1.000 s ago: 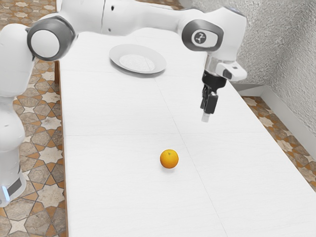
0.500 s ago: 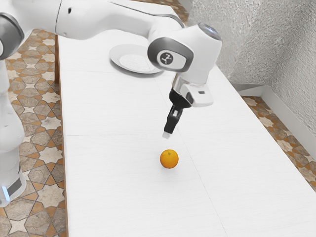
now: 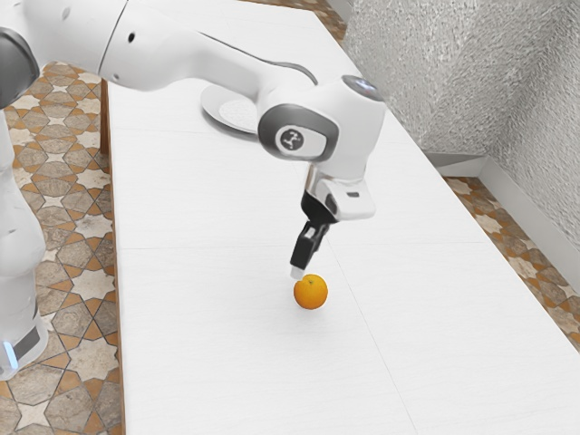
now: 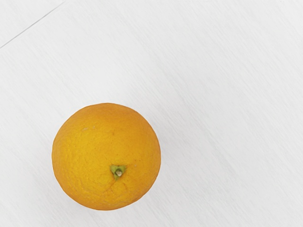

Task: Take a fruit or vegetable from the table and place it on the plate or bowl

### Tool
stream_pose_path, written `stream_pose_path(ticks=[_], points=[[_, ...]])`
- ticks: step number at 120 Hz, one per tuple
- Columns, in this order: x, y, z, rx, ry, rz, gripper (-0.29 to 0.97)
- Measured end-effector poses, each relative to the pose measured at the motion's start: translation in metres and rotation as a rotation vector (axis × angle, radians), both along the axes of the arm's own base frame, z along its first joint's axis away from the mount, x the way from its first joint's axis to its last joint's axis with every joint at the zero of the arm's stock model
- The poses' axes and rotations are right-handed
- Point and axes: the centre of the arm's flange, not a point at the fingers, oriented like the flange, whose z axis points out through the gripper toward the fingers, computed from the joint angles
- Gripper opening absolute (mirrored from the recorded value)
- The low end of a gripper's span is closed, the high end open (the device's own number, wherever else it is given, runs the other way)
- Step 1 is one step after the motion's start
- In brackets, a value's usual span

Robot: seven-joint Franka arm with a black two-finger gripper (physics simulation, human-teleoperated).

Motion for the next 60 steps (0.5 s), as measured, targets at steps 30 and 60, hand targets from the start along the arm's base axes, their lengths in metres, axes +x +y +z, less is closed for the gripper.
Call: stream_pose_path(ticks=[30,60], points=[[0.003,-0.002,-0.013,-0.036,-0.025,-0.032,0.68],[0.009,0.006,-0.015,-0.042,-0.039,-0.044,0.68]])
